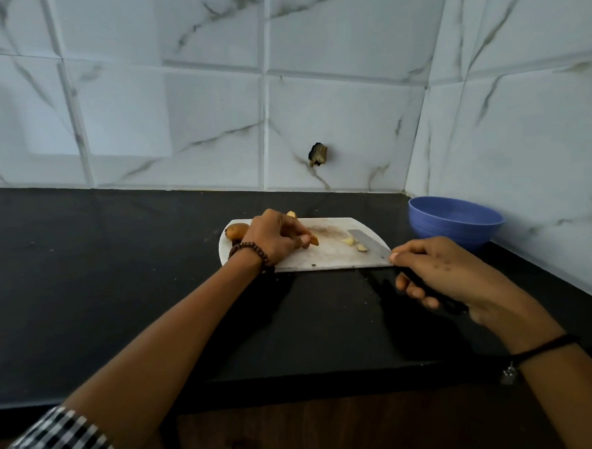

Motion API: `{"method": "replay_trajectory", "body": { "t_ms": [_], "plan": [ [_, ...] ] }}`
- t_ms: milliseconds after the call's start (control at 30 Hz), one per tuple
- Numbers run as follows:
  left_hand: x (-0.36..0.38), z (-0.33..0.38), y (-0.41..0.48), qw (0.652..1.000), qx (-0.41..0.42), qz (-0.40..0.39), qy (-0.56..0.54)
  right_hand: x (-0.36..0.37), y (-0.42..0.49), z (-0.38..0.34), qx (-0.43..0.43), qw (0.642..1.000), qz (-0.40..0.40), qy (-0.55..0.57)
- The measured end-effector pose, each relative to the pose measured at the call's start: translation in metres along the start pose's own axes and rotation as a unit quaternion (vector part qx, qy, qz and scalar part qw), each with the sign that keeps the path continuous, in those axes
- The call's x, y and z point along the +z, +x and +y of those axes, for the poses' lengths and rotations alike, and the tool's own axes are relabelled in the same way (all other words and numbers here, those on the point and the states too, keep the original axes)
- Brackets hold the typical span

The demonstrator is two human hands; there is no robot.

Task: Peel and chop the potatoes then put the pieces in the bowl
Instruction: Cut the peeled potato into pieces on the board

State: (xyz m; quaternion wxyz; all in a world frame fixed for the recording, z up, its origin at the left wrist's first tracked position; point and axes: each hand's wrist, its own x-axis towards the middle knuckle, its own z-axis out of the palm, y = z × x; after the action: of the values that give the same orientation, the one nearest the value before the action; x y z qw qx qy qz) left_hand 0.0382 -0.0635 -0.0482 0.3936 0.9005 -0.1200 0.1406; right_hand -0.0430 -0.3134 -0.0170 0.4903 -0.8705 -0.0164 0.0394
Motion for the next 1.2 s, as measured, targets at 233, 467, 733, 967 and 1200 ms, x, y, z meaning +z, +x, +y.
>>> {"method": "replay_trajectory", "body": {
  "t_ms": [233,467,733,967,1200],
  "plan": [
    [0.003,-0.004,0.002,0.998,0.024,0.011,0.062,0.026,0.008,-0.01,-0.083,0.996,0.017,-0.036],
    [0.007,-0.002,0.002,0.991,0.019,0.031,0.129,0.057,0.013,-0.018,-0.158,0.955,0.065,-0.241],
    [0.005,0.001,0.0,0.989,0.027,0.024,0.145,0.07,0.012,-0.032,-0.14,0.915,0.083,-0.369],
    [0.006,0.002,-0.003,0.987,0.014,0.037,0.158,0.076,-0.001,-0.039,-0.138,0.907,0.08,-0.39],
    [0.004,0.006,-0.007,0.986,0.003,0.033,0.162,0.066,-0.016,-0.036,-0.128,0.903,0.054,-0.406]
  ]
}}
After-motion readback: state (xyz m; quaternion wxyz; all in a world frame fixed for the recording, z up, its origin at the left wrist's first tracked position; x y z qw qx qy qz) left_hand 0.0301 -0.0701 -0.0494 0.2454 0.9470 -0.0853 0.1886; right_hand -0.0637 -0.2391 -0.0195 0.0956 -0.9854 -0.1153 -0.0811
